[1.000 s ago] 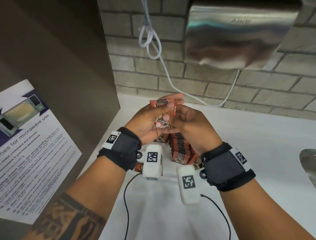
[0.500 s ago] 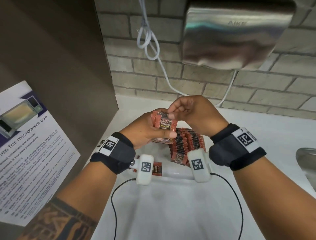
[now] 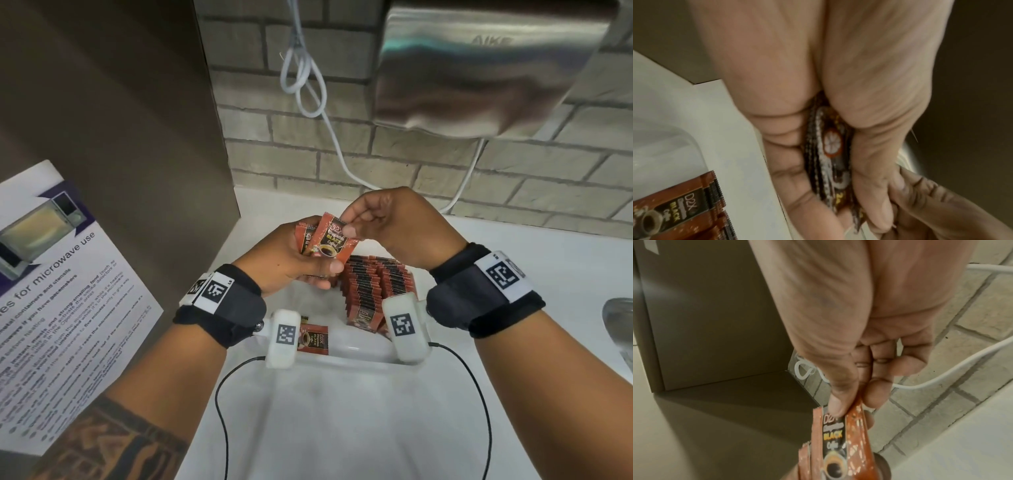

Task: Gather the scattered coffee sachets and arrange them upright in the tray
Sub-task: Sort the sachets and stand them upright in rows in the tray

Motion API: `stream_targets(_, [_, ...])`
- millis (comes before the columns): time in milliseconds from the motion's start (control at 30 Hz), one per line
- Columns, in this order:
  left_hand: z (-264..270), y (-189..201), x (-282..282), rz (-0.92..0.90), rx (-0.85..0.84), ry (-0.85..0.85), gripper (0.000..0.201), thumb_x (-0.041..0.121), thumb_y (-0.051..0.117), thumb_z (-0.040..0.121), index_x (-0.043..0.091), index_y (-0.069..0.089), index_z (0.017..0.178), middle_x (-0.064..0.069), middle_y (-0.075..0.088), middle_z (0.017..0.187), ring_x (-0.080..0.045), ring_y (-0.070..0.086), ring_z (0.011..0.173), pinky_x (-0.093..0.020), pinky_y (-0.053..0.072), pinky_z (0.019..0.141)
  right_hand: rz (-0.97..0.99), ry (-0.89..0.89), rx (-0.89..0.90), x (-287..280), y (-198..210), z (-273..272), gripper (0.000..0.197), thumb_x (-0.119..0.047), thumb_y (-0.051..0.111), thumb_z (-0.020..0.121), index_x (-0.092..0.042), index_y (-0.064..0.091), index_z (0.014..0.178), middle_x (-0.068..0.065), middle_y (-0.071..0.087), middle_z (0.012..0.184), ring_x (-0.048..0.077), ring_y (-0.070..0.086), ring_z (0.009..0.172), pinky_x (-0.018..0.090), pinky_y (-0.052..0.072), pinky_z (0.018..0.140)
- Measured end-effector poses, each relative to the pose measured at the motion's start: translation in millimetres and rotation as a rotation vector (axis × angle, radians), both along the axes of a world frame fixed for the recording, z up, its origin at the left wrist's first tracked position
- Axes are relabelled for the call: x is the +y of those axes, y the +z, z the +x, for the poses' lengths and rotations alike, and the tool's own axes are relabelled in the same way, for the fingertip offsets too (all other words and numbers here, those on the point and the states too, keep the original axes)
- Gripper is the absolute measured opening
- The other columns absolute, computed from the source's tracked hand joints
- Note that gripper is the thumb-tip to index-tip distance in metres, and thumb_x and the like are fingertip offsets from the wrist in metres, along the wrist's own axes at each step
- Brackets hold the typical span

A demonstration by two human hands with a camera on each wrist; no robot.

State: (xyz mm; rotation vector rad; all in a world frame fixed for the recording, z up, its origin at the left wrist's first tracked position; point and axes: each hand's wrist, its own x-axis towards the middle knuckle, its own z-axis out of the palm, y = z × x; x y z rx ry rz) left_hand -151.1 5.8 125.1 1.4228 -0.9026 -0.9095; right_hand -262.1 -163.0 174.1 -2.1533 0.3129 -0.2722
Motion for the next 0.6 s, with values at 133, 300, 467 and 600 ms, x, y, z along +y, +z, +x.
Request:
stream_targets(133, [6.0,-1.9,-4.1,-0.029,0.017,0.071,0.038,0.001,0.077,0.082,0.021,0.065,0.112,0.0,0.071,0.098,-0.02,0.069,0.09,-0.037,0.06,0.07,0.013,0.002,-0.038,-0.7,6.0,7.7,0.005,-0.013,0.079,0.084,-0.015,0.077,0.088,0.001,0.075,0.081,0.008,0.065,0.072,0.023,0.055,0.075])
stream_targets(300, [14.1,-10.4,-2.9,0.026,-0.031,0.127,0.039,0.006,0.079,0.081,0.016,0.064,0.116,-0.005,0.073,0.1,-0.022,0.071,0.089,-0.037,0.06,0.07,-0.043,-0.021,-0.036,-4.5,-0.4,18.5,0.007,-0.017,0.079,0.084,-0.022,0.076,0.082,-0.006,0.074,0.076,0.004,0.065,0.07,0.022,0.054,0.077])
stream_targets(467, [29.0,-34.8,14.8,0.511,-0.096,0.134,0.034,0.03,0.08,0.083,0.011,0.066,0.109,-0.009,0.067,0.082,-0.023,0.065,0.073,-0.04,0.063,0.071,-0.212,-0.071,0.094,-13.5,-8.7,31.7,0.005,-0.021,0.079,0.082,-0.025,0.078,0.08,-0.011,0.073,0.078,0.0,0.063,0.073,0.009,0.045,0.065])
stream_targets(600, [27.7,-47.1,8.7,0.794,-0.155,-0.023,0.033,0.035,0.073,0.089,0.006,0.071,0.106,-0.007,0.069,0.076,-0.026,0.067,0.078,-0.036,0.06,0.072,-0.323,-0.065,0.284,-12.1,-40.2,52.2,0.005,-0.02,0.077,0.08,-0.023,0.08,0.084,-0.011,0.07,0.079,0.002,0.058,0.076,0.012,0.037,0.06])
